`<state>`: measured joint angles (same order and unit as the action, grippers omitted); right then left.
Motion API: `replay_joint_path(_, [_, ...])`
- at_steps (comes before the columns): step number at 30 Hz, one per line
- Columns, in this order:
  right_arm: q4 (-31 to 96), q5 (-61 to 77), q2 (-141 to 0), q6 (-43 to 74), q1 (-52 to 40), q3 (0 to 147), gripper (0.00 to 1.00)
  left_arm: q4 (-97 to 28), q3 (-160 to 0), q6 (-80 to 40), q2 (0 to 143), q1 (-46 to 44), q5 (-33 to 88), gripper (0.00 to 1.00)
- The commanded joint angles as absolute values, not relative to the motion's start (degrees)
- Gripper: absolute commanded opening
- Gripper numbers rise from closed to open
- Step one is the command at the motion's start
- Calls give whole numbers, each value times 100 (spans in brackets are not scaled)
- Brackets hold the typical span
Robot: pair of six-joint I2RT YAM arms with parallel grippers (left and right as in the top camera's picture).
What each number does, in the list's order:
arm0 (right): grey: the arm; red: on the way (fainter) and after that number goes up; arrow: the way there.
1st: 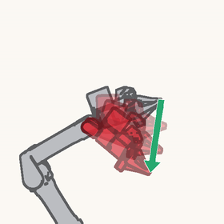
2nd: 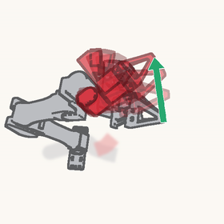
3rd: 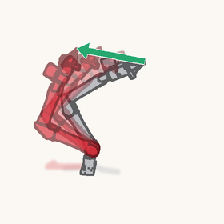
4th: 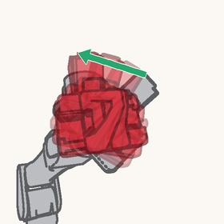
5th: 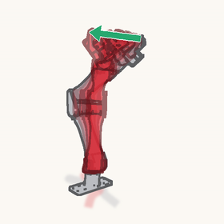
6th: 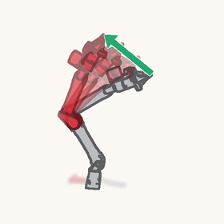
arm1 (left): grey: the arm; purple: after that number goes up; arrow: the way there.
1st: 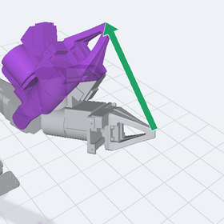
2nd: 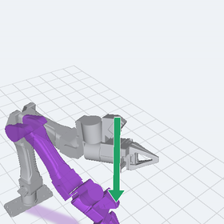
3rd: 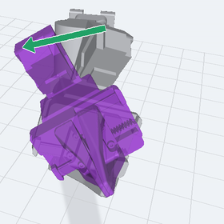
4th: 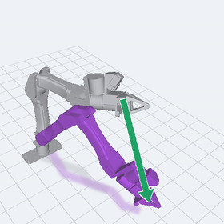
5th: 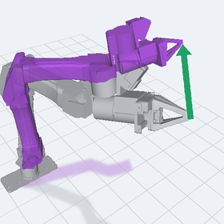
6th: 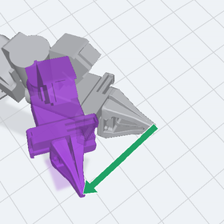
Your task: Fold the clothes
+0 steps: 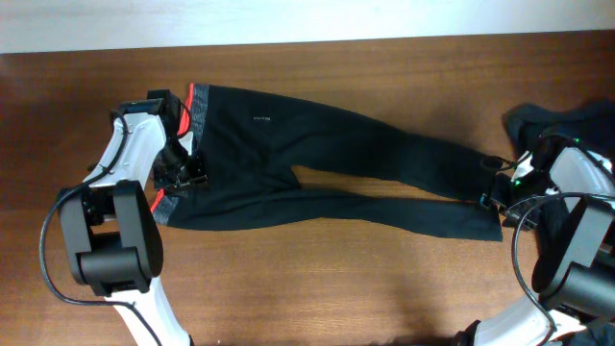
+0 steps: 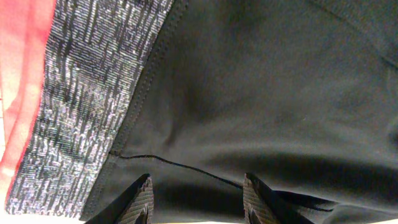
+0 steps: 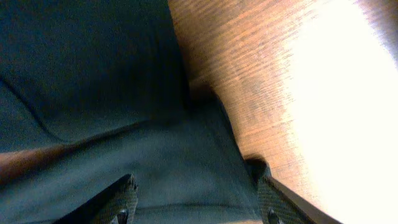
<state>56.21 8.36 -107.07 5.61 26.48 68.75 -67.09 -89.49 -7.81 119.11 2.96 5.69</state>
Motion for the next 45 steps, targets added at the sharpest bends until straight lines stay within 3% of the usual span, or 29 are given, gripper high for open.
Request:
replay_joint_path(1, [5317,969,-10685,318,2604,6582,68,-6687,-9032,-812,11730,298,646,47])
replay_joint_path(3, [5142,1079,-10687,318,2571,6401,67,-6685,-9032,-812,11730,298,646,47])
replay_joint_path(6, [4873,1103,-10687,316,2508,6187,57,-6685,-9032,-812,11730,298,646,47])
replay_joint_path(9, [4676,1559,-10685,36,2460,6202,19,-6685,-9032,-810,11730,298,646,47])
replay_joint_path(12, [4635,2119,-10685,-137,2460,6359,4,-6687,-9032,-810,11730,298,646,47])
replay_joint_path(18, [5863,2810,-10650,-832,2473,7207,4,-6641,-9032,-810,11730,298,648,48])
replay_joint_path(28, [7721,2300,-10396,-1085,2436,7553,4,-6344,-9032,-814,11730,298,683,48])
replay_joint_path(34, [7655,1865,-10396,-493,2351,6895,4,-6082,-9032,-812,11730,298,972,47])
replay_joint_path(41, [7489,-445,-10422,1568,2353,6274,4,-5970,-9032,-812,11730,298,969,48])
replay_joint_path(45, [7564,-1236,-10438,2010,2353,6283,4,-5937,-9032,-812,11730,298,972,48])
